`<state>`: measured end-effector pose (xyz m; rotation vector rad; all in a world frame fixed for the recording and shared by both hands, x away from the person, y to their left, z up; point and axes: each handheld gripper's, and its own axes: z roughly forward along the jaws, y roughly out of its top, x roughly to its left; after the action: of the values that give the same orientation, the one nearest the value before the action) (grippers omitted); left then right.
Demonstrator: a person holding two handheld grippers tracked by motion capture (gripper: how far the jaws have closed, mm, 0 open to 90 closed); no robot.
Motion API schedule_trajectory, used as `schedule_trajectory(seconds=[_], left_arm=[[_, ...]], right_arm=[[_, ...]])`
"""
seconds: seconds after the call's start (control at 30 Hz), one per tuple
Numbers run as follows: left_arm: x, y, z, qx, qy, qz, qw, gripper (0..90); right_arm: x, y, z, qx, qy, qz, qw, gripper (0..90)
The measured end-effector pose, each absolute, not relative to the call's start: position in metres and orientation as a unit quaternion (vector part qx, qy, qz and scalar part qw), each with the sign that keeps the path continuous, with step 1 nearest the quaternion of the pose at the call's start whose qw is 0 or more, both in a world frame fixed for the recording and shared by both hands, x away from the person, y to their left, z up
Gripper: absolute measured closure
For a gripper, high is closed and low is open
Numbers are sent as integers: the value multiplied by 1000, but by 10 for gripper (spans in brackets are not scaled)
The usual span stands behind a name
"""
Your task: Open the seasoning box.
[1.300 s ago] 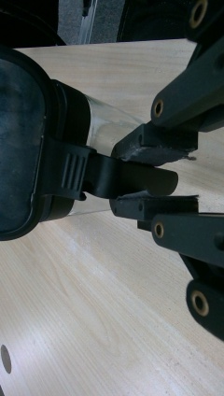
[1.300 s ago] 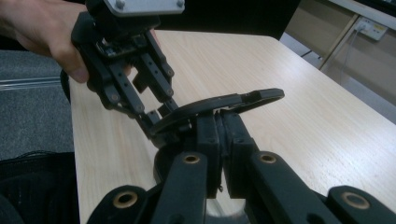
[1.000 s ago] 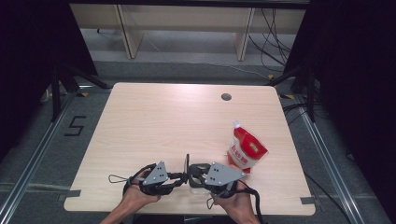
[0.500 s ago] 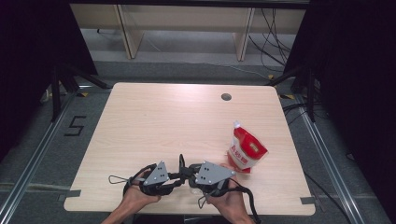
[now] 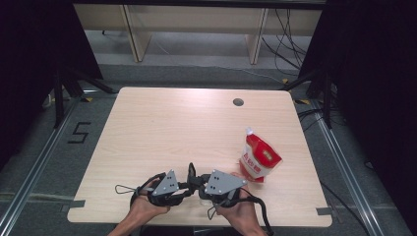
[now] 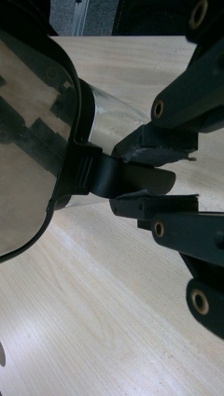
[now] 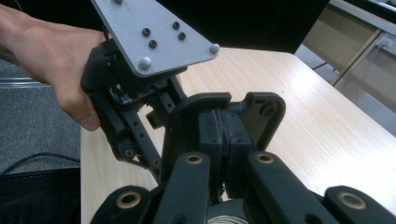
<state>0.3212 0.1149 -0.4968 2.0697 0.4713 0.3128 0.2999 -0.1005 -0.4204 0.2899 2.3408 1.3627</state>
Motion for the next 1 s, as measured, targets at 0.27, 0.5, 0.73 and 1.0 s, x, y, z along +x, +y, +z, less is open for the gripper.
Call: schedule_trajectory(seconds=[0.27, 0.5, 0.73, 1.0], left_arm=[[320, 116, -496, 851, 193, 130, 470, 738], [318, 116, -496, 847, 199, 128, 476, 736], [317, 118, -496, 852, 195, 127, 470, 734], [315, 123, -493, 842, 209, 116, 483, 634]], right_arm=[[299, -108, -422, 108, 841, 488, 207, 874], [299, -134, -426, 132, 834, 492, 210, 858], [300, -162, -433, 164, 827, 495, 212, 835], [297, -188, -442, 195, 819, 495, 215, 789]])
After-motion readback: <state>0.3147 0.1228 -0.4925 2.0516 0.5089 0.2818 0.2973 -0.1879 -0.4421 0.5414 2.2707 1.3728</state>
